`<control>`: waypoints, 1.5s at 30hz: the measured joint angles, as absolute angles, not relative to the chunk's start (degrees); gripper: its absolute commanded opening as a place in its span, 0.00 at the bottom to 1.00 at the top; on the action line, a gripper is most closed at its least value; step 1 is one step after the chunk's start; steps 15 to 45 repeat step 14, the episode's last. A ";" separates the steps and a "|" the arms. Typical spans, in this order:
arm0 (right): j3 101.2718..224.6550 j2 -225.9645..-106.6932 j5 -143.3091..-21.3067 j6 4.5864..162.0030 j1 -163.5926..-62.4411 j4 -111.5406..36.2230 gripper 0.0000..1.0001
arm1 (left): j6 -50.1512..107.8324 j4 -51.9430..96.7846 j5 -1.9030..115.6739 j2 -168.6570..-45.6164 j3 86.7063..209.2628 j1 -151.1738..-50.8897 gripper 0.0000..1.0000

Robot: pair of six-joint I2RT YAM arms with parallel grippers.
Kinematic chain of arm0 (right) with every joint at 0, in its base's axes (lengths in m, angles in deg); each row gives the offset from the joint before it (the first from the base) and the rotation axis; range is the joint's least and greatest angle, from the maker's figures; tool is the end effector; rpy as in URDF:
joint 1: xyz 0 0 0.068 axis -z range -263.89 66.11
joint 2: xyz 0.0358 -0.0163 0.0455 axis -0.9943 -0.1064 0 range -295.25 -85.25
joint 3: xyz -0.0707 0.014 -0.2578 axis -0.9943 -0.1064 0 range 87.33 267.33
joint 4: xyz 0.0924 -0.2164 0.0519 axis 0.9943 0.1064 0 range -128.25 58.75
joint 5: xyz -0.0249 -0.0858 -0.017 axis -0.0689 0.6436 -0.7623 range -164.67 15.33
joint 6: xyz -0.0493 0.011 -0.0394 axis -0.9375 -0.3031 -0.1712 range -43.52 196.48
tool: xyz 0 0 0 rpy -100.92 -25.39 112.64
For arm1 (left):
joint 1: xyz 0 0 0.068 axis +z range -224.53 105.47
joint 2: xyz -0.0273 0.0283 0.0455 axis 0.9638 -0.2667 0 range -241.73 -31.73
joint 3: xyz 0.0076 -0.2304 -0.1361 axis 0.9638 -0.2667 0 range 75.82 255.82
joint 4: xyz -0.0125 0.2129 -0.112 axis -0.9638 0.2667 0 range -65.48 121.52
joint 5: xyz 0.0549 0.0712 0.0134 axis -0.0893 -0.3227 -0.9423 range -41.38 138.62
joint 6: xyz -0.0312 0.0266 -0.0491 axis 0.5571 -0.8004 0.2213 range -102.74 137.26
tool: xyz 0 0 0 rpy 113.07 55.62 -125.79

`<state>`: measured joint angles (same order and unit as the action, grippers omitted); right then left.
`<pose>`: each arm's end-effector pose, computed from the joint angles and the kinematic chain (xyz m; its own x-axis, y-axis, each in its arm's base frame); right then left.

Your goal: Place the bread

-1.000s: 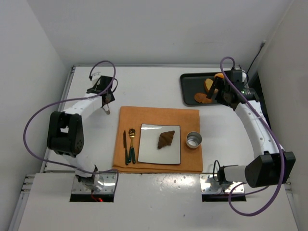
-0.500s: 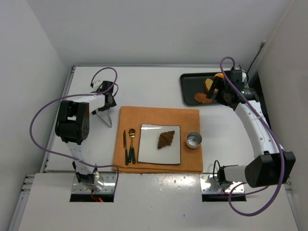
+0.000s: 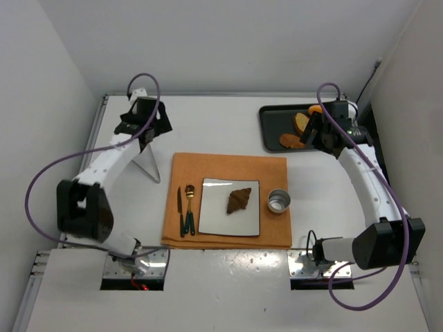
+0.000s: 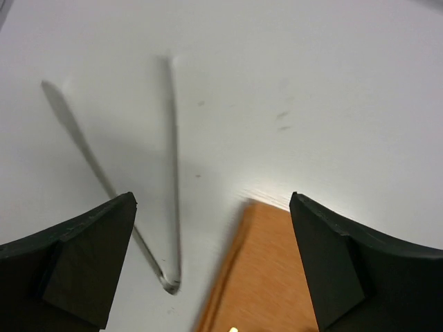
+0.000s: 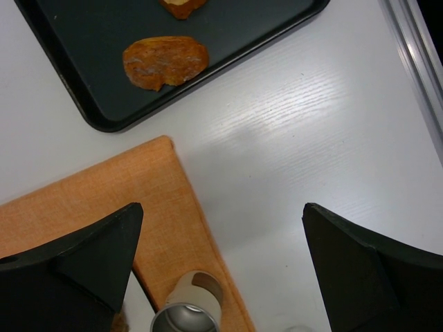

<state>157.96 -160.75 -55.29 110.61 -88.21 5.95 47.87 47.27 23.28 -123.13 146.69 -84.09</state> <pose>0.2622 0.0033 0.3136 -0.5421 0.4899 -0.6828 0.5433 0.8242 0.1600 0.3413 -0.0360 0.2688 -0.5017 -0.3822 -0.7761 -0.4796 0.8695 -0.1182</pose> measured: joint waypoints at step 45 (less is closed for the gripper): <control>158.05 -158.79 -53.94 111.44 -88.21 5.69 1.00 | 42.36 44.16 36.02 -96.07 142.58 -93.67 1.00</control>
